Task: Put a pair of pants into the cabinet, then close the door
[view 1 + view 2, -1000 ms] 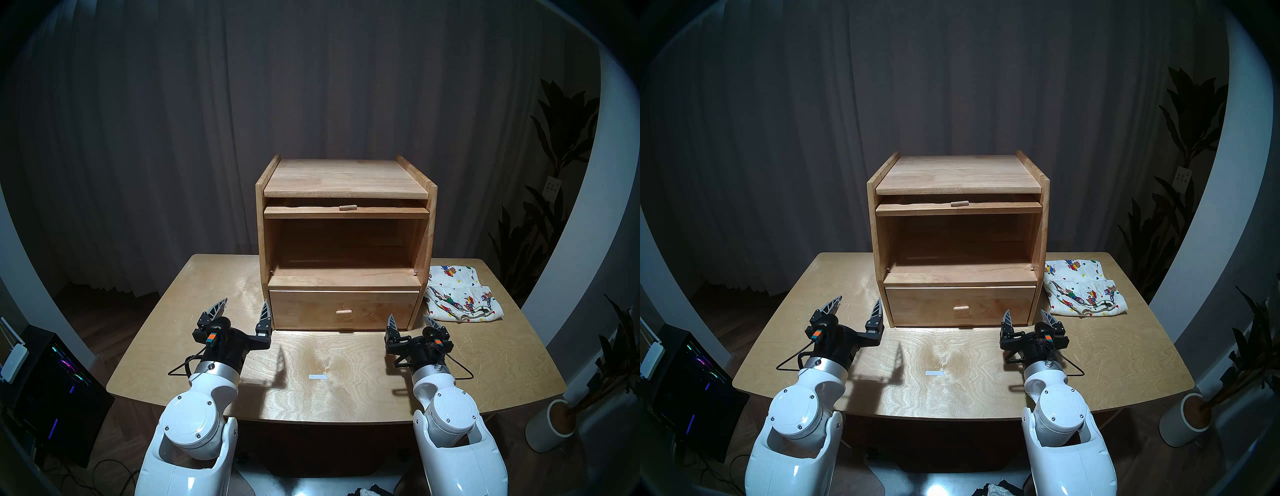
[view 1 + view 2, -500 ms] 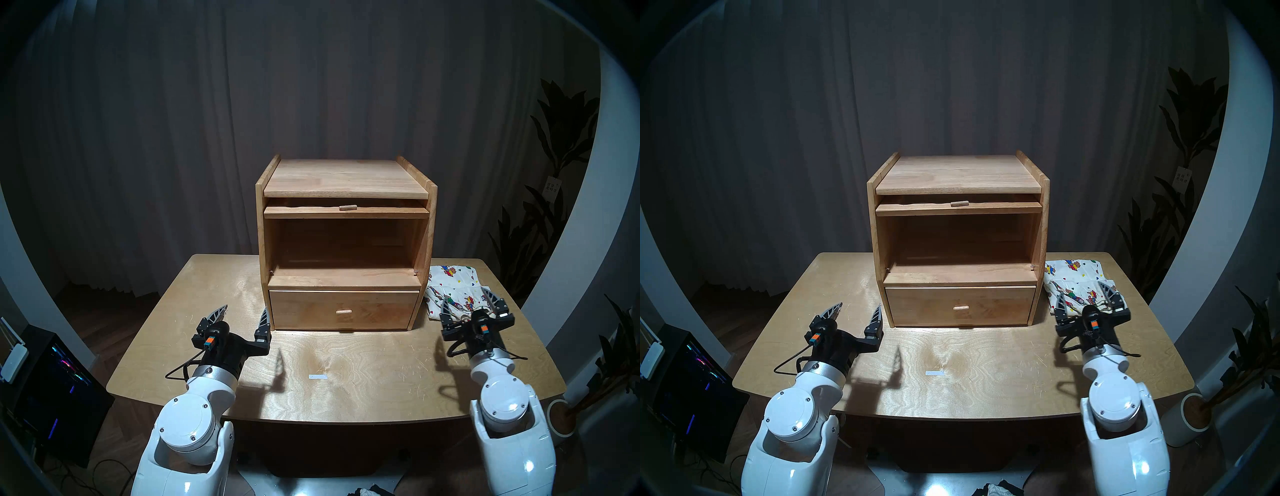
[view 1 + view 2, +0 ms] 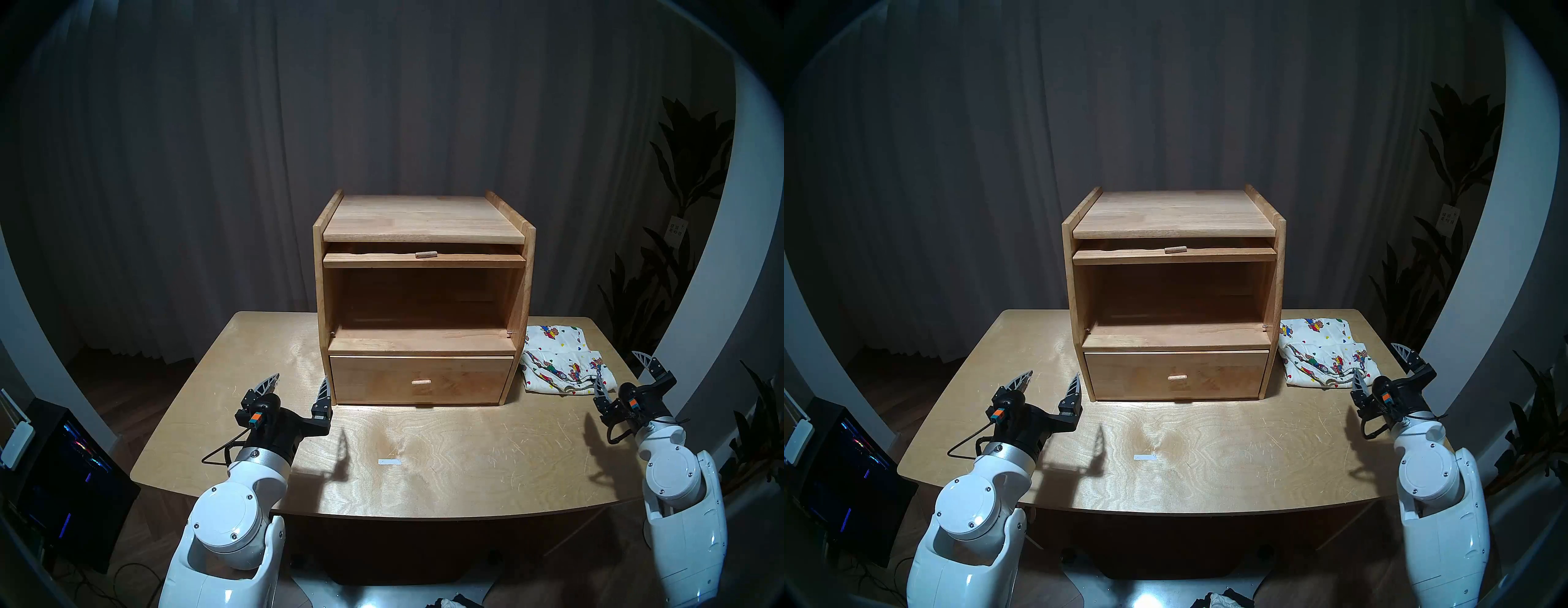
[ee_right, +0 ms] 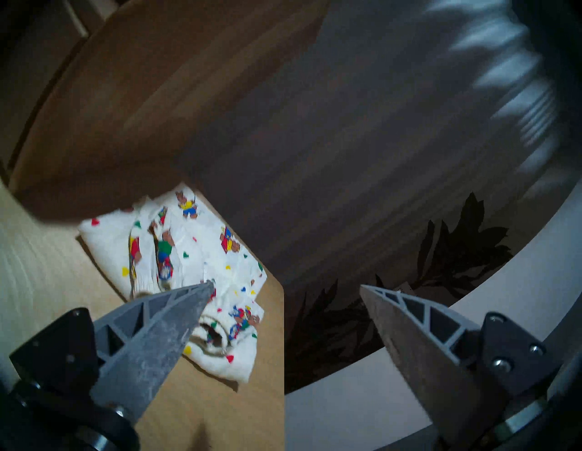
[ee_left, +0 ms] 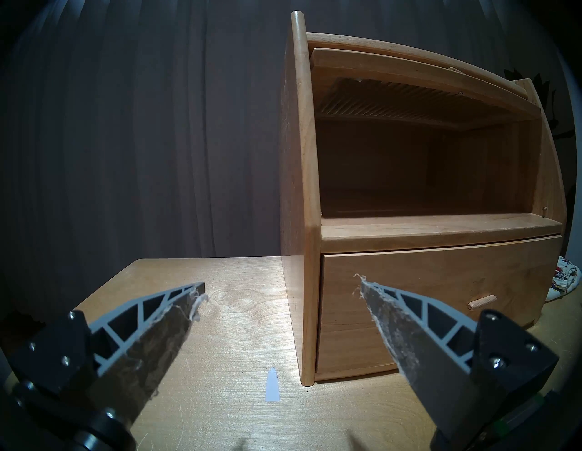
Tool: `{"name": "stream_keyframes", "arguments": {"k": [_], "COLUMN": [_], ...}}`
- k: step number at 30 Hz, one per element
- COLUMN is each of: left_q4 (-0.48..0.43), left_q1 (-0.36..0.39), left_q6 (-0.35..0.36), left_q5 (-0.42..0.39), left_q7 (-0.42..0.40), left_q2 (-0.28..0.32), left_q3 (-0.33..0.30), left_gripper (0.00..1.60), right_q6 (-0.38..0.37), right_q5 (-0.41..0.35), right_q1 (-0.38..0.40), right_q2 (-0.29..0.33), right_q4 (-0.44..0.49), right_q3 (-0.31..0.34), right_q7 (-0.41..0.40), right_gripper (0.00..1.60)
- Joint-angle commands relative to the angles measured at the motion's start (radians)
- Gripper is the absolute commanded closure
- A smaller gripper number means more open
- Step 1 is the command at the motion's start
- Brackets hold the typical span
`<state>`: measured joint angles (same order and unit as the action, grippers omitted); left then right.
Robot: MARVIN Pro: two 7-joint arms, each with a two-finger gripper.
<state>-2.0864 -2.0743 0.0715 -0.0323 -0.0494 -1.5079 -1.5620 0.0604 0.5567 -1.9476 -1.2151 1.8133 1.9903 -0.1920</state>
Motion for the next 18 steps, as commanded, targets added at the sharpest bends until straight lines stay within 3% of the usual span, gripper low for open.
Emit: {"name": "stream_keyframes", "arguments": {"k": [1, 8, 9, 10, 14, 18], "left_q4": [-0.024, -0.027, -0.028, -0.028, -0.028, -0.028], "left_q1": [0.008, 0.008, 0.008, 0.008, 0.008, 0.008], "left_q6": [-0.005, -0.006, -0.006, -0.006, -0.005, -0.005], "left_q5": [0.001, -0.003, -0.003, -0.004, -0.005, -0.005], "left_q7": [0.0, -0.002, -0.002, -0.002, -0.003, -0.004], "left_q2": [-0.001, 0.003, 0.003, 0.003, 0.005, 0.007], "left_q3": [0.003, 0.003, 0.003, 0.003, 0.003, 0.003], "left_gripper": [0.0, 0.0, 0.0, 0.0, 0.0, 0.0], "right_q6": [0.036, 0.077, 0.085, 0.09, 0.113, 0.136], "right_q5": [0.106, 0.212, 0.229, 0.242, 0.288, 0.315], "right_q1": [0.068, 0.136, 0.154, 0.146, 0.219, 0.247], "right_q2": [0.105, 0.189, 0.223, 0.193, 0.267, 0.287], "right_q4": [-0.056, -0.17, -0.196, -0.192, -0.289, -0.331], "right_q3": [-0.019, -0.1, -0.122, -0.114, -0.178, -0.211], "right_q7": [-0.111, -0.232, -0.254, -0.256, -0.31, -0.311], "right_gripper": [0.0, 0.0, 0.0, 0.0, 0.0, 0.0]}}
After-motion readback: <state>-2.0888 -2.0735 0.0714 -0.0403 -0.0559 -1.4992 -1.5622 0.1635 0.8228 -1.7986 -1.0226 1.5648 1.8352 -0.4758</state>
